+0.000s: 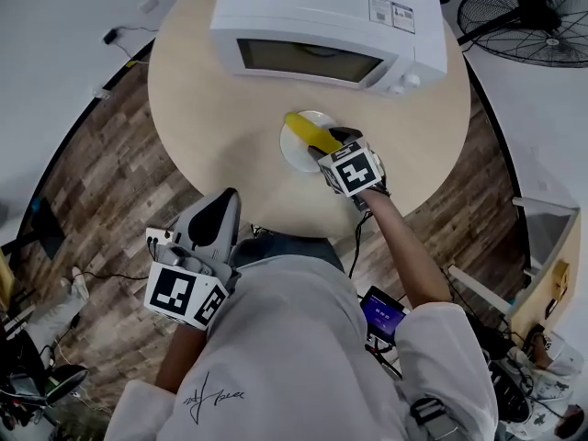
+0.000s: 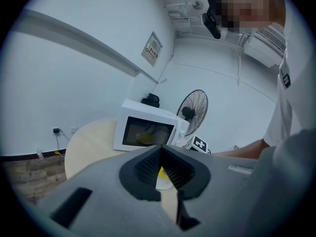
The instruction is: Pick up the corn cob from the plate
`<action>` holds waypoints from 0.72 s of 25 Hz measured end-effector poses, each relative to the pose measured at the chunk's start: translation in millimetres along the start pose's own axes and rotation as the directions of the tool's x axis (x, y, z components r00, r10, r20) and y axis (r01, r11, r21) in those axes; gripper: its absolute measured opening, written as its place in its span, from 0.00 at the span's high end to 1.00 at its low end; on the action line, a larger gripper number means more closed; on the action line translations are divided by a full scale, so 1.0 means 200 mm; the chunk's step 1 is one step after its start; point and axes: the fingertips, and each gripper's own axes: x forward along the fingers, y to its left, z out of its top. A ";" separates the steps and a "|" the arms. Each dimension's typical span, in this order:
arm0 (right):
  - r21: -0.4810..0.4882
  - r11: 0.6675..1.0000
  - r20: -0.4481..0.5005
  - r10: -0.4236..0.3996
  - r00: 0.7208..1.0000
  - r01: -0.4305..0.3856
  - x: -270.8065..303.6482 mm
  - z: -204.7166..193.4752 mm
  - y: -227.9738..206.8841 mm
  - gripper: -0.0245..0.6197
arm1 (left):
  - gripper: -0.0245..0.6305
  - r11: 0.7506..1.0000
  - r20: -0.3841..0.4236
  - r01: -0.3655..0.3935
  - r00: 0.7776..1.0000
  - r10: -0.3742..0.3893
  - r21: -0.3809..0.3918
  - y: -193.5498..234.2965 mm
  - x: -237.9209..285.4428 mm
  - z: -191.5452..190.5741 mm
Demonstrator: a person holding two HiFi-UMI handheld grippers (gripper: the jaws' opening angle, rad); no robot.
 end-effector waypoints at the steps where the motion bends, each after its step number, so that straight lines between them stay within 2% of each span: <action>1: -0.008 1.000 -0.010 0.003 1.000 -0.003 0.01 -0.01 0.00 0.55 | 0.98 1.000 -0.001 -0.002 1.000 0.002 -0.002 0.00 0.01 0.00; 6: -0.052 0.999 -0.058 0.001 0.998 -0.004 0.07 -0.03 0.00 0.52 | 0.98 1.000 -0.013 -0.009 1.000 0.009 0.015 -0.01 0.00 -0.02; 18: -0.113 0.994 -0.123 -0.008 0.992 -0.006 0.20 -0.04 -0.03 0.50 | 0.98 0.999 -0.044 -0.045 0.998 0.045 -0.005 0.03 -0.02 -0.07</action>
